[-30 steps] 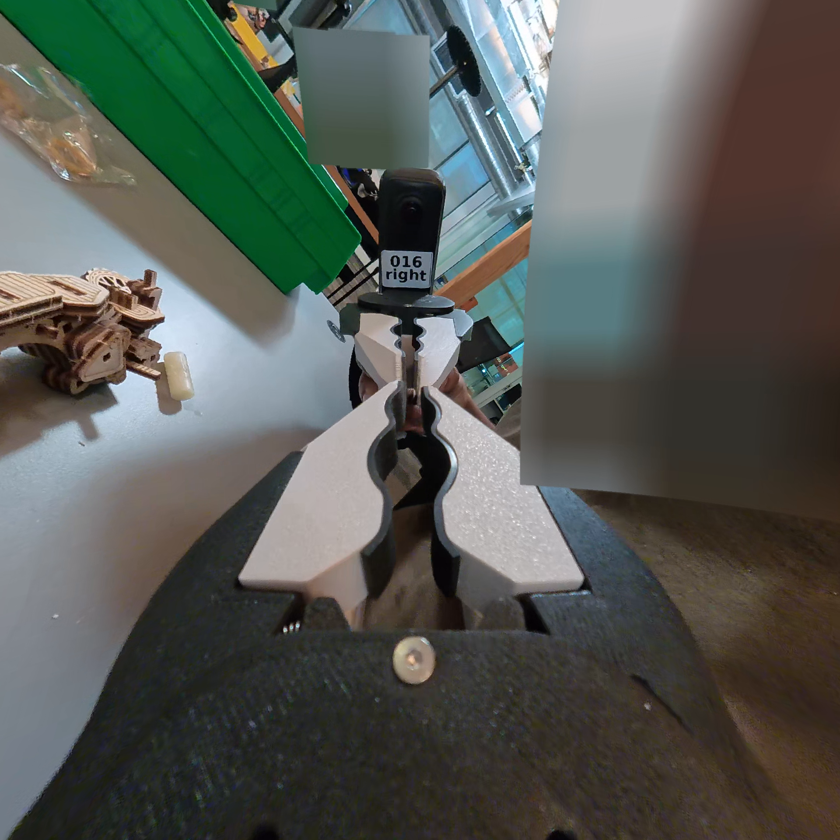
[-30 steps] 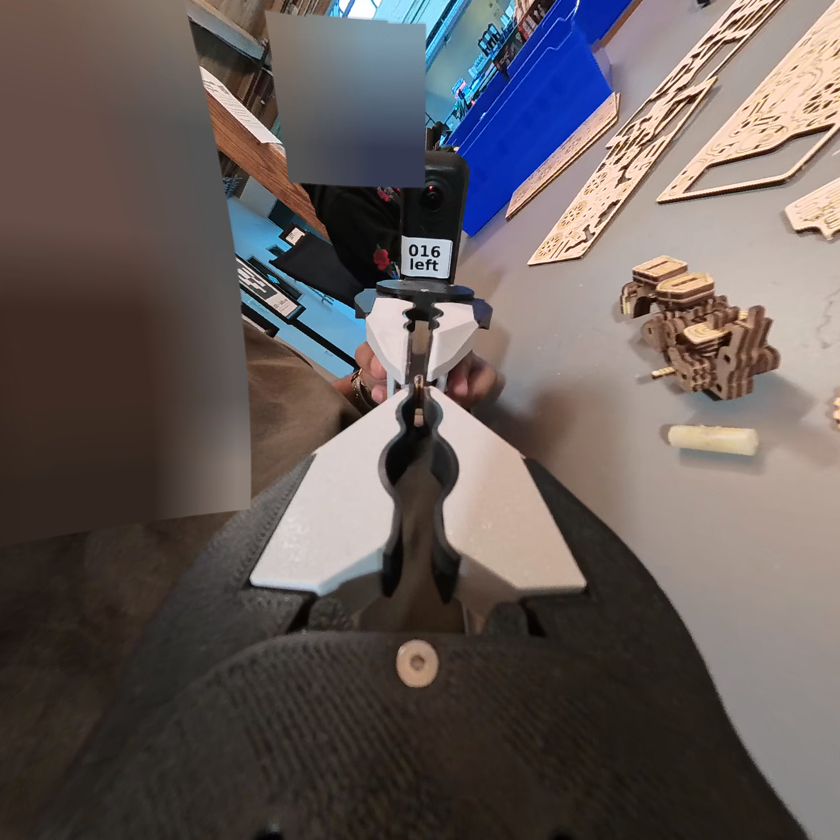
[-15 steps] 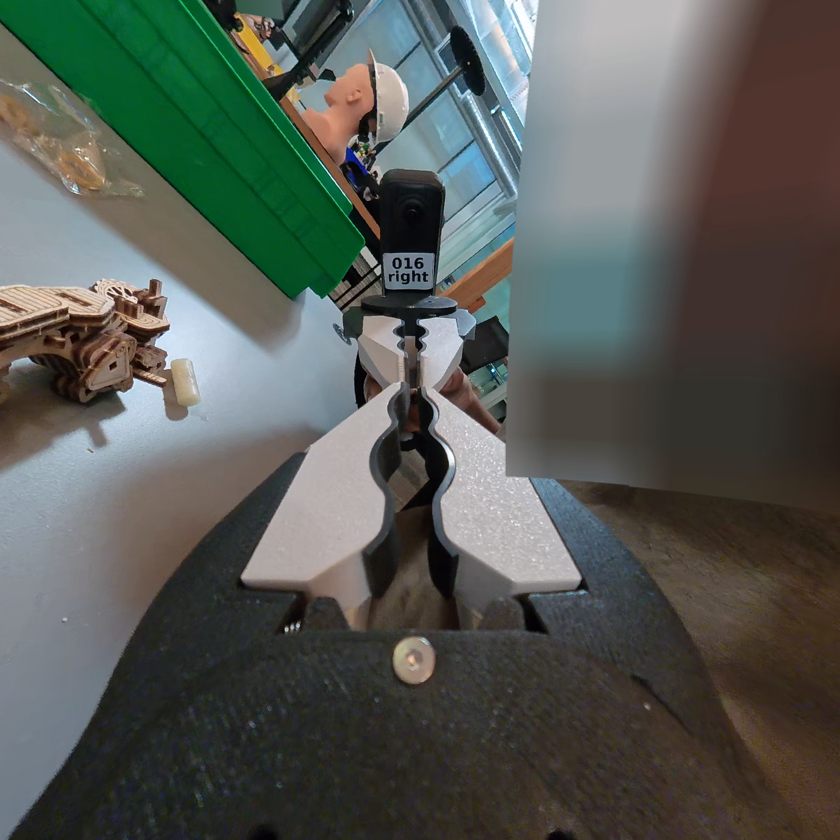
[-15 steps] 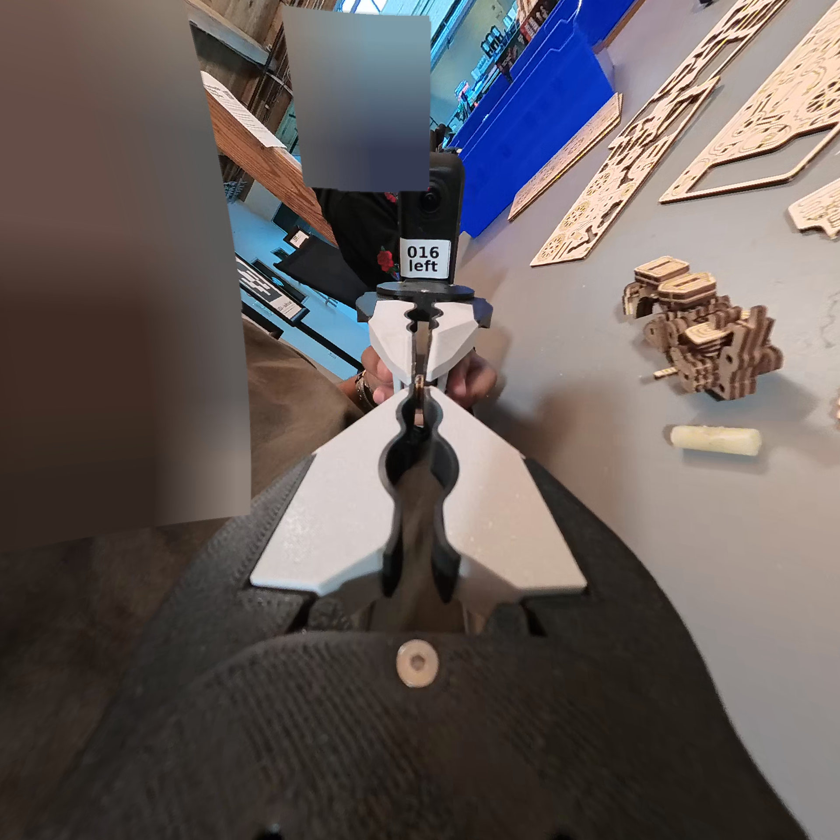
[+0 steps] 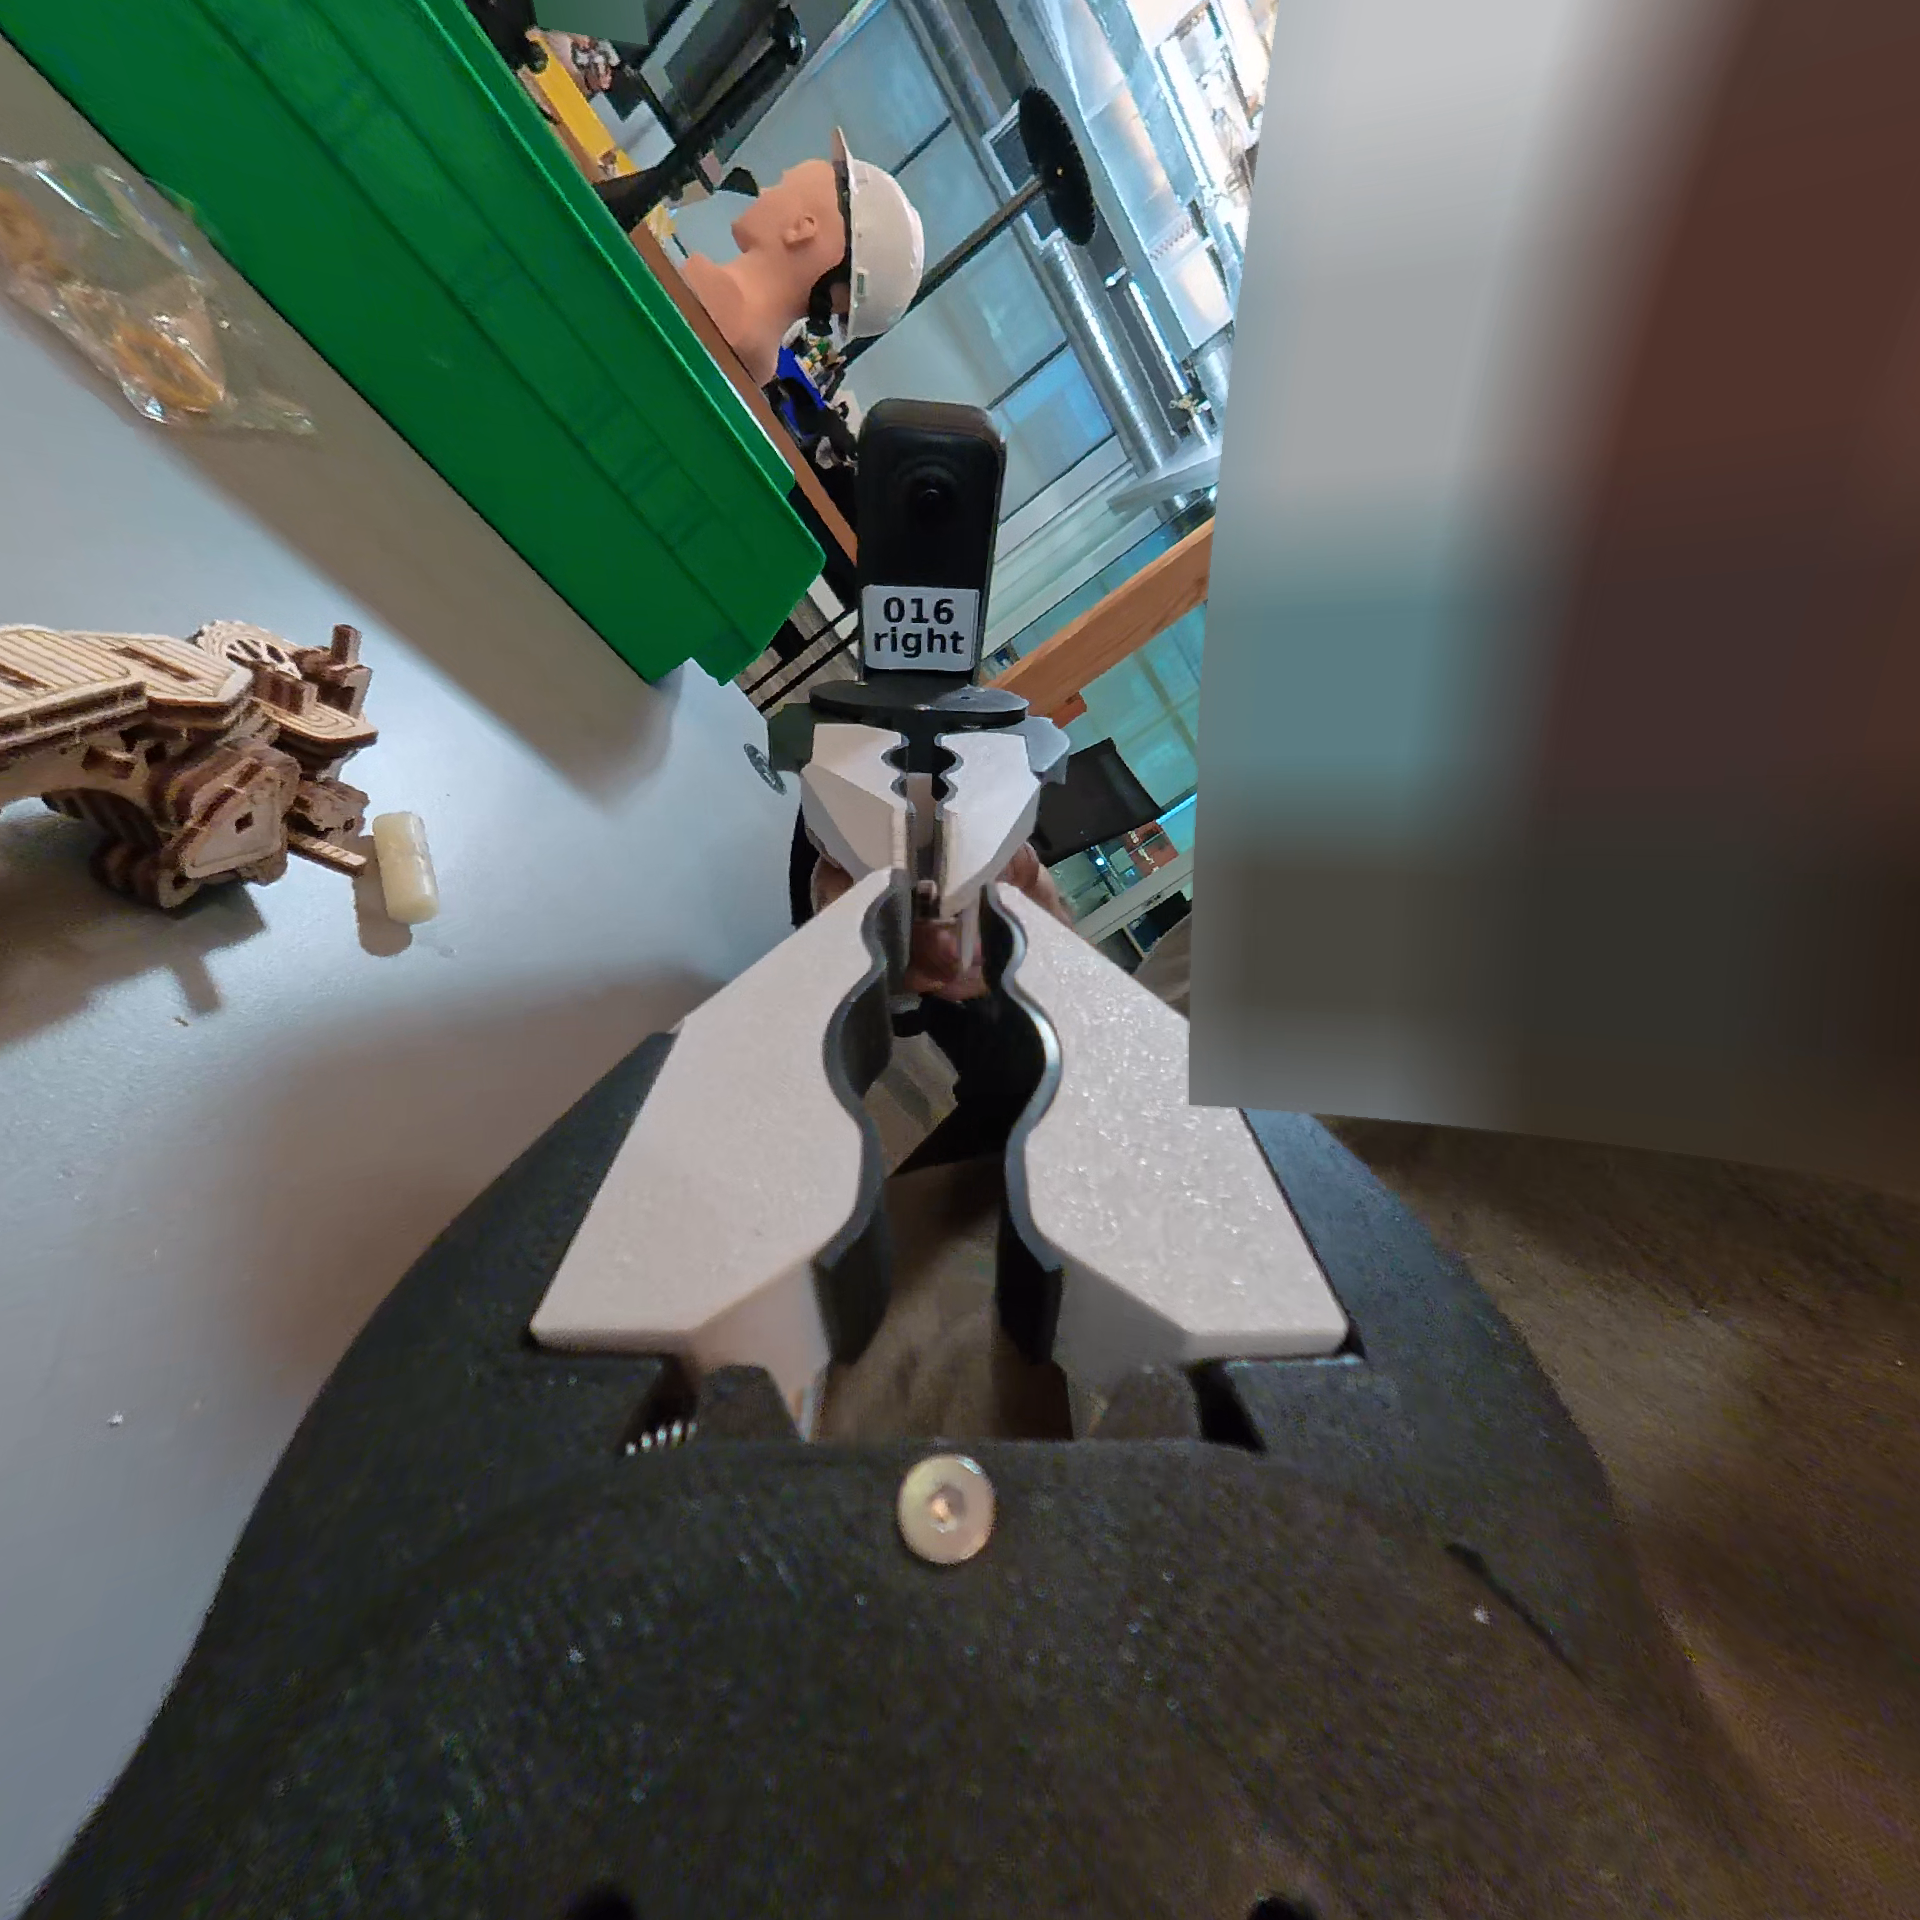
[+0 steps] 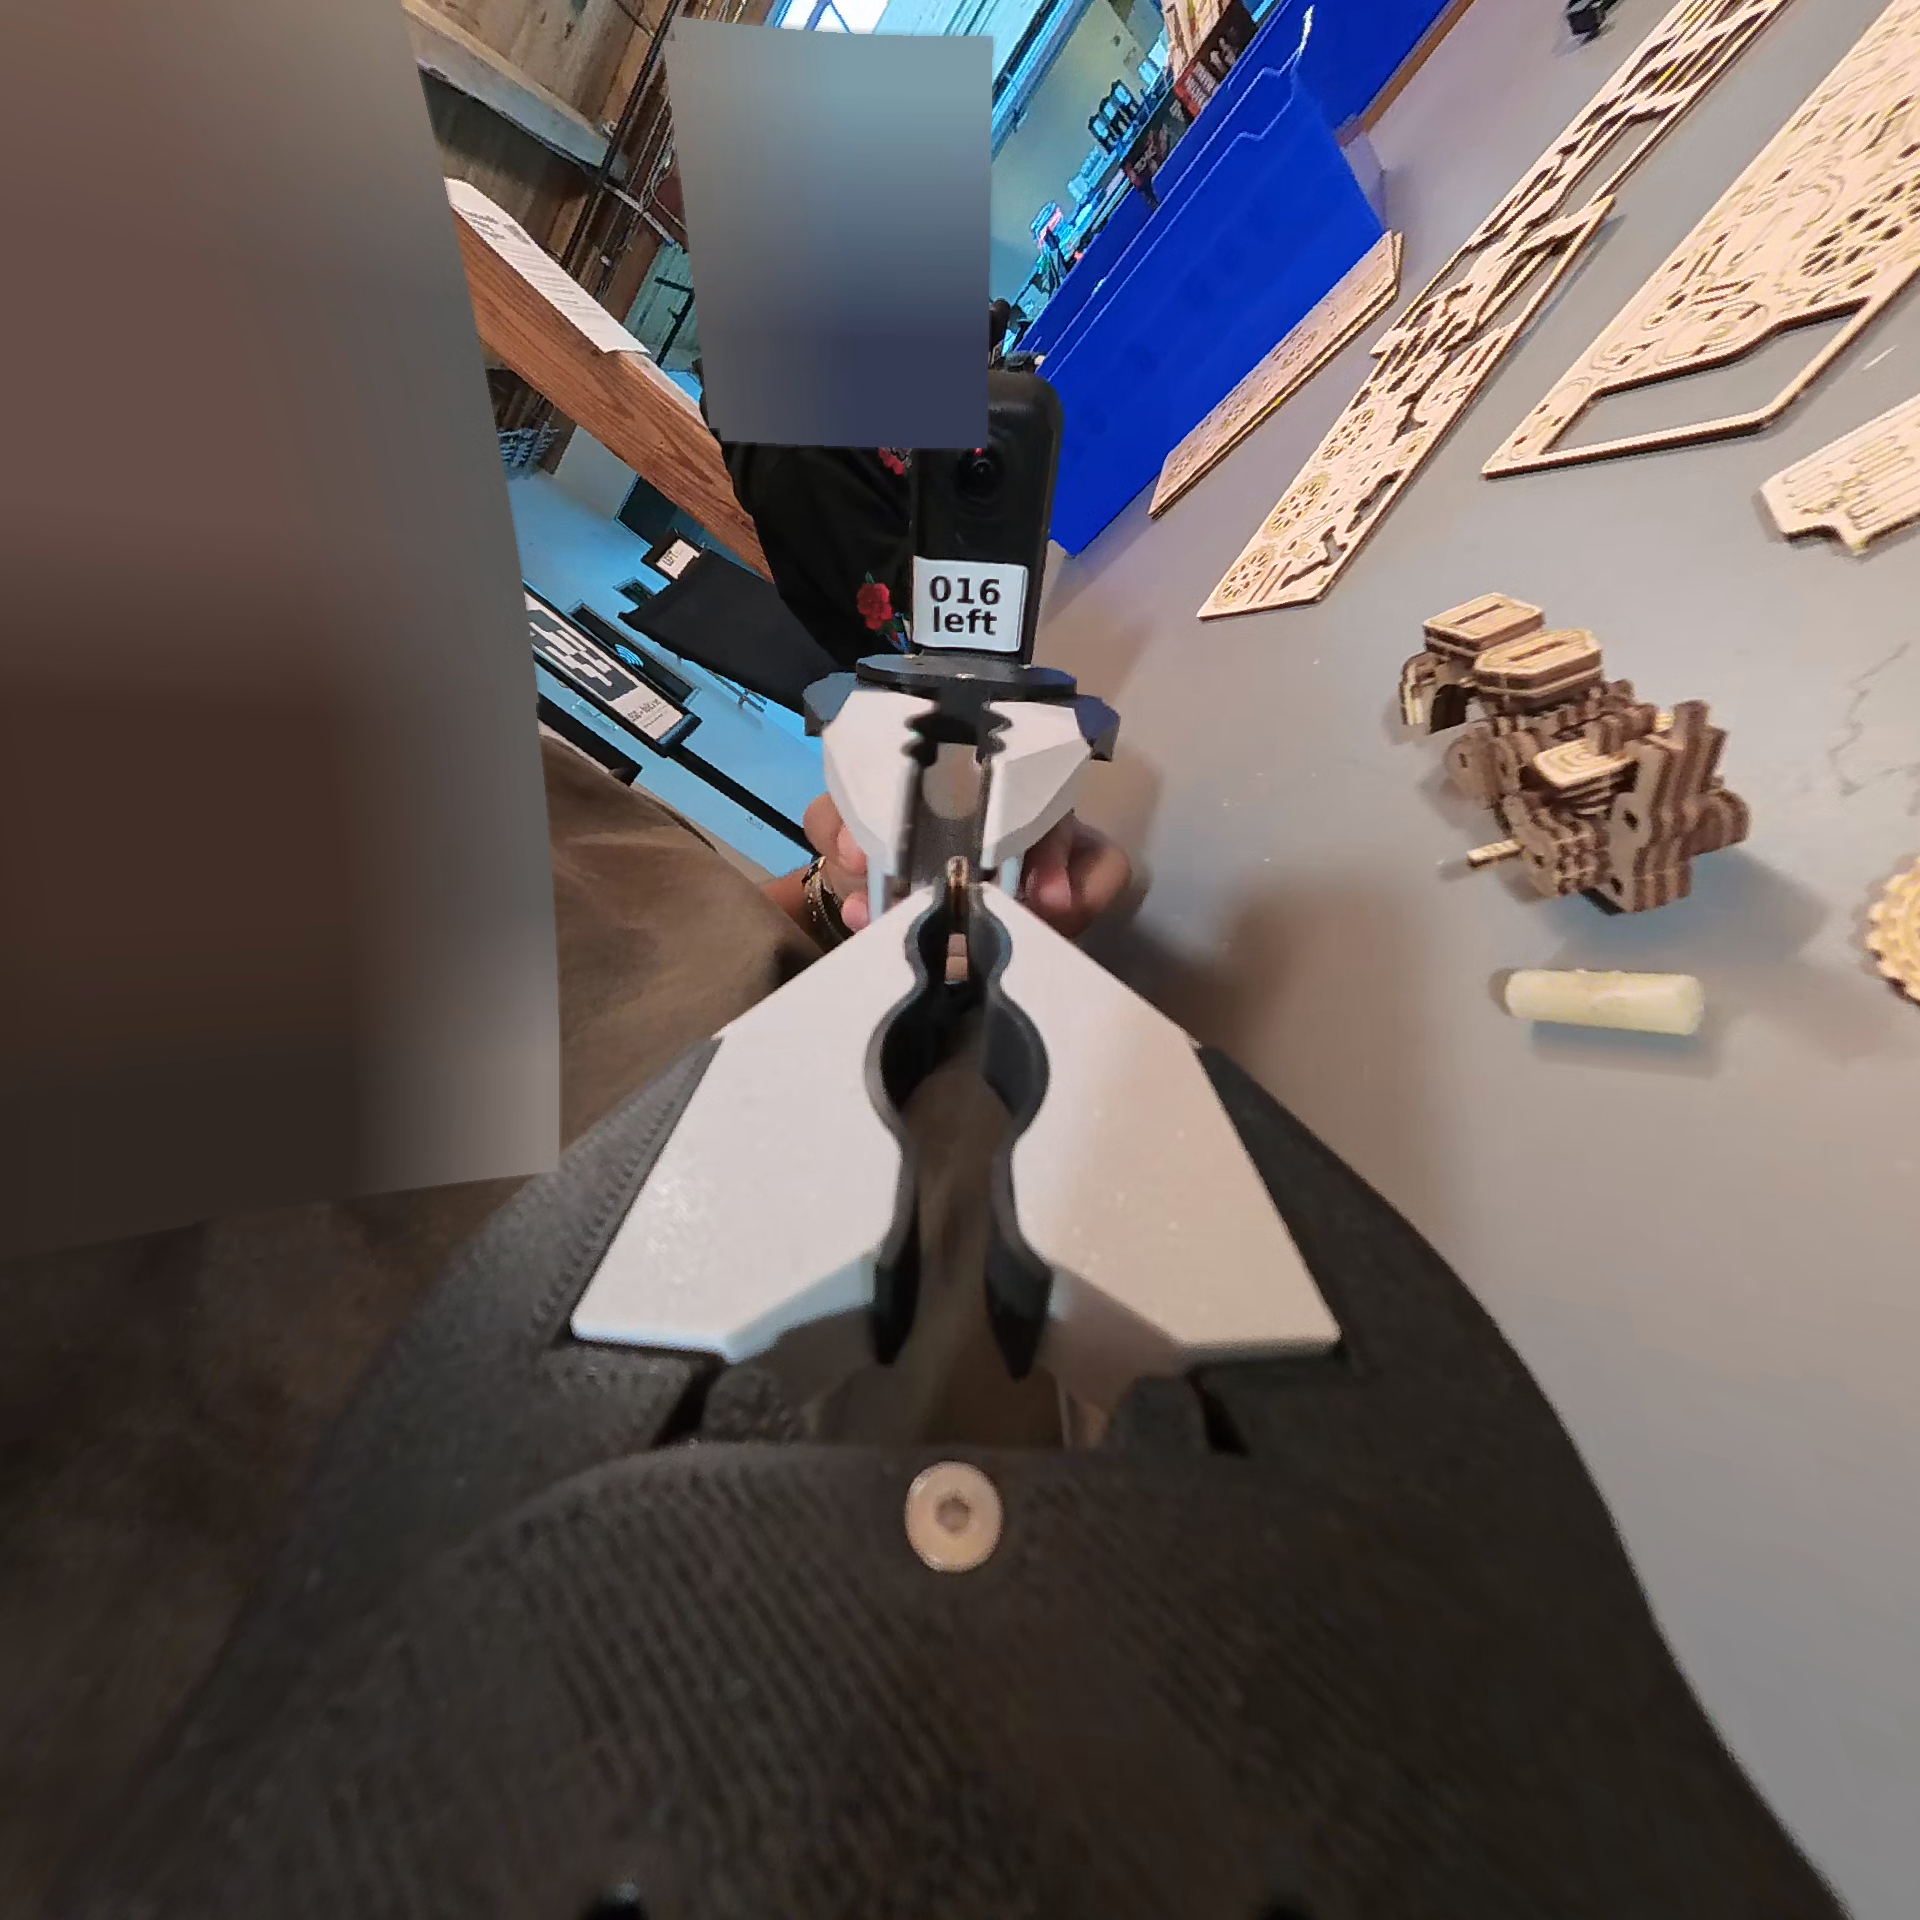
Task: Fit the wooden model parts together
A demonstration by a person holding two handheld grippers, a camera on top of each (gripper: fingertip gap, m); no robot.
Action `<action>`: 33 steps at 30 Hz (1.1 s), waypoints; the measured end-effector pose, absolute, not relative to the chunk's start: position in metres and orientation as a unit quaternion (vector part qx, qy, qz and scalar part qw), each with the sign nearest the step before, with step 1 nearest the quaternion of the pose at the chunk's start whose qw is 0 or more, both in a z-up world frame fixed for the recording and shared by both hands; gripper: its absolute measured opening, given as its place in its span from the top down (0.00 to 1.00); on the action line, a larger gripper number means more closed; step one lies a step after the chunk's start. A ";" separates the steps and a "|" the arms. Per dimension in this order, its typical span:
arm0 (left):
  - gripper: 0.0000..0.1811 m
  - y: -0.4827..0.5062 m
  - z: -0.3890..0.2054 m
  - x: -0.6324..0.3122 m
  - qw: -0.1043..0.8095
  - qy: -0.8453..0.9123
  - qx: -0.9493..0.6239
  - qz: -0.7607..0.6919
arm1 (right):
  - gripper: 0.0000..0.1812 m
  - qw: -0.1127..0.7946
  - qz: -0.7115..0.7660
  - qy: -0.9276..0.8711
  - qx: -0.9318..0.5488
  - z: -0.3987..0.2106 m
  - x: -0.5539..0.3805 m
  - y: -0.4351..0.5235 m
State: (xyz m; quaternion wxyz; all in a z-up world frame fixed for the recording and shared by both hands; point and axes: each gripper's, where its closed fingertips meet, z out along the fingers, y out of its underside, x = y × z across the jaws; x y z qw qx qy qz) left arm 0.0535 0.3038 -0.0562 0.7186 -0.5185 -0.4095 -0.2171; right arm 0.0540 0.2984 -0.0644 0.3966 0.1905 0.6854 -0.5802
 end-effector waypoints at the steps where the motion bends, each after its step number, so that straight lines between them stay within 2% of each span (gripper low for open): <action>1: 0.93 0.303 -0.056 0.054 0.719 -0.409 -0.518 -0.216 | 1.00 0.397 -0.581 0.684 0.193 -0.064 0.053 0.299; 9: 0.95 0.302 -0.058 0.053 0.712 -0.416 -0.530 -0.198 | 1.00 0.409 -0.583 0.673 0.198 -0.064 0.052 0.300; 19: 0.97 0.307 -0.062 0.056 0.704 -0.417 -0.542 -0.193 | 1.00 0.381 -0.587 0.691 0.184 -0.065 0.054 0.299; 23: 0.97 0.305 -0.061 0.055 0.705 -0.421 -0.538 -0.194 | 1.00 0.325 -0.594 0.717 0.162 -0.066 0.053 0.299; 30: 0.98 0.303 -0.063 0.051 0.707 -0.446 -0.501 -0.227 | 1.00 0.147 -0.597 0.784 0.088 -0.069 0.049 0.298; 33: 1.00 0.306 -0.066 0.051 0.699 -0.445 -0.518 -0.212 | 1.00 0.116 -0.594 0.793 0.073 -0.069 0.051 0.296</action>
